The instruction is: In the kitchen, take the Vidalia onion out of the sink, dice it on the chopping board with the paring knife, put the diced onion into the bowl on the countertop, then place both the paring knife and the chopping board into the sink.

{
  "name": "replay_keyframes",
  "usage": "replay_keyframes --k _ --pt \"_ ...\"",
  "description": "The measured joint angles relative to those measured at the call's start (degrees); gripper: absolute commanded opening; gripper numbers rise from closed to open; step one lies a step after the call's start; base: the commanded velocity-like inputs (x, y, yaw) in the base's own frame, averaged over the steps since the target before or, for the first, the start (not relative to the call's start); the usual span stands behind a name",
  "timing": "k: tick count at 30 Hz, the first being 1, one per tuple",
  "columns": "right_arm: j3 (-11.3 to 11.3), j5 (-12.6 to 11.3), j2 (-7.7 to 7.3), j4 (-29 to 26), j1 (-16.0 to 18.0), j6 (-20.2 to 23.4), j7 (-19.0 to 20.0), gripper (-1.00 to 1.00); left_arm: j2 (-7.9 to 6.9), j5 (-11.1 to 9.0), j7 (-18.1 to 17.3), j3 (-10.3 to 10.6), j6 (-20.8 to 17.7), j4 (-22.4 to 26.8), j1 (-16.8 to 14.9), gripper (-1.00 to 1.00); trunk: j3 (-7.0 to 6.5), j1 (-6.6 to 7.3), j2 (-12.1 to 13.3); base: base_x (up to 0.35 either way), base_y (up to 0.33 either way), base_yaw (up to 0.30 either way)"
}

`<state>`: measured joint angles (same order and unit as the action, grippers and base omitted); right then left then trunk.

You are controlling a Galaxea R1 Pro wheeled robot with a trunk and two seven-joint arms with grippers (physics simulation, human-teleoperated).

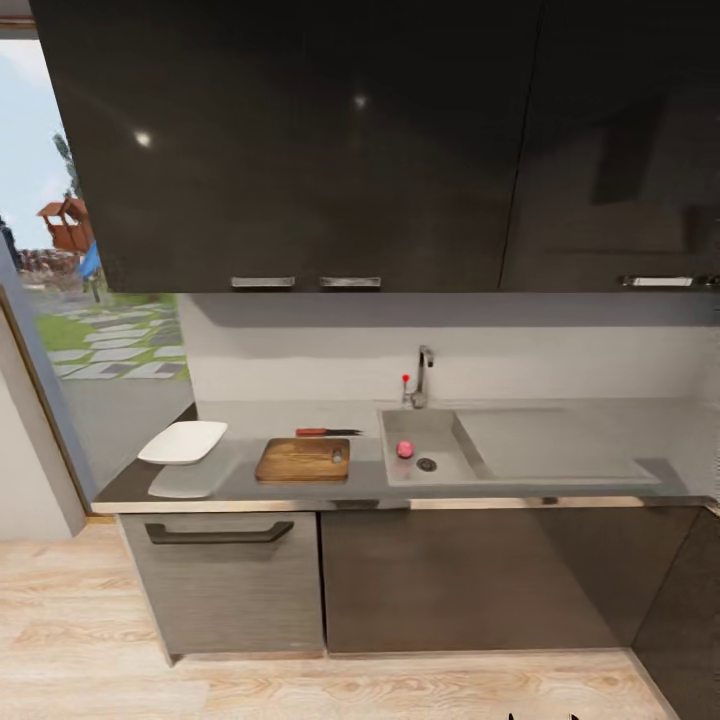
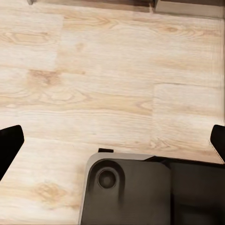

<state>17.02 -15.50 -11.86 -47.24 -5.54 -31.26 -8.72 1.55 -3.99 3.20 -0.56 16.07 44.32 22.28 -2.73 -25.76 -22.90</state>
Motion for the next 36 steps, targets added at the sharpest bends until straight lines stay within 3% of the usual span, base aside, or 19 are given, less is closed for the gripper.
replay_keyframes --k 30,36 --pt "0.0 0.0 0.79 0.1 0.0 0.0 -0.1 1.00 0.00 0.0 0.0 0.0 -0.1 0.0 0.0 1.00 0.00 0.00 0.0 0.000 -0.305 0.014" --pt "0.0 0.0 0.79 0.1 0.0 0.0 -0.1 1.00 -0.11 0.1 0.1 0.0 -0.1 1.4 0.0 1.00 0.00 0.00 0.0 0.000 -0.073 0.000"
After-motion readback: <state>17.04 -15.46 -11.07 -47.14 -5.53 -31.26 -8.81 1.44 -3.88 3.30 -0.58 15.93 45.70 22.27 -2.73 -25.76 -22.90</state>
